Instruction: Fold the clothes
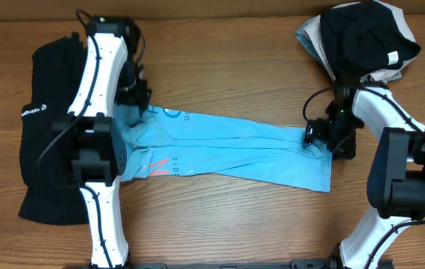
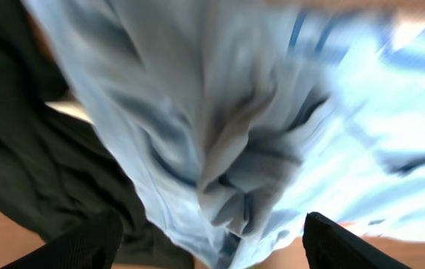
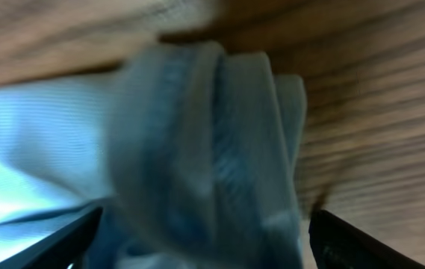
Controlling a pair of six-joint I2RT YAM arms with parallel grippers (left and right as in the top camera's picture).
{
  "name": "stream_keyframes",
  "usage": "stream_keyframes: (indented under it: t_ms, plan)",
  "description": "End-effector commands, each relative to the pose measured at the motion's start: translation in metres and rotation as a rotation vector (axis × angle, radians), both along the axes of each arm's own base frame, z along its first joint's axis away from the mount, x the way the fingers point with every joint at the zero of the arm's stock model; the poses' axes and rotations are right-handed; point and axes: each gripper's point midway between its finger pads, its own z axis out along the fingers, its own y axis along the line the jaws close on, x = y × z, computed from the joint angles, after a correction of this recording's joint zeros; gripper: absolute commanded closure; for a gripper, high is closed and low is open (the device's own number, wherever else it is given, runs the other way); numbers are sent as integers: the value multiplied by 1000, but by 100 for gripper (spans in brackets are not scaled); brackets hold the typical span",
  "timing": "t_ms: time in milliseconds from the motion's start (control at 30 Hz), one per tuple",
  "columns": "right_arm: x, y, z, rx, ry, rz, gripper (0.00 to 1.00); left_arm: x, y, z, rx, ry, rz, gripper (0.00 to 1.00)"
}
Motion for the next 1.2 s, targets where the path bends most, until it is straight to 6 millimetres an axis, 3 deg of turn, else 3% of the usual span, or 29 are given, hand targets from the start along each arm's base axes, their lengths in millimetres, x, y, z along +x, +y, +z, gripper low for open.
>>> stream_keyframes:
  t_ms: [0,133,167,233,333,467,633,767,900,1167]
  plan:
    - [-5,-5,-5,-23,-11,-17,16,23,-3,47,-41,-180,61,20]
    - [-7,-5,-10,-25,-12,-31,43,42,-6,92,-65,-350,77,20]
    - [-6,-5,-10,-26,-16,-35,55,45,-6,103,-68,-388,79,20]
    - [-4,-7,-9,-30,-23,-59,95,50,-5,126,-75,-467,83,19]
    - [0,-20,-3,-34,-26,-134,96,56,-2,155,-83,-573,86,12]
    - [-3,-51,15,-34,-17,-215,96,61,8,176,-69,-654,102,6]
    - [-6,-103,46,-45,-83,-324,96,62,21,181,-77,-672,145,3]
    - [0,-122,65,11,-155,-396,96,61,28,181,-72,-672,160,2]
    - [5,-109,80,105,-190,-331,96,61,32,181,-69,-672,167,1]
    - [16,-28,109,183,-216,-116,96,62,32,181,-70,-677,168,0]
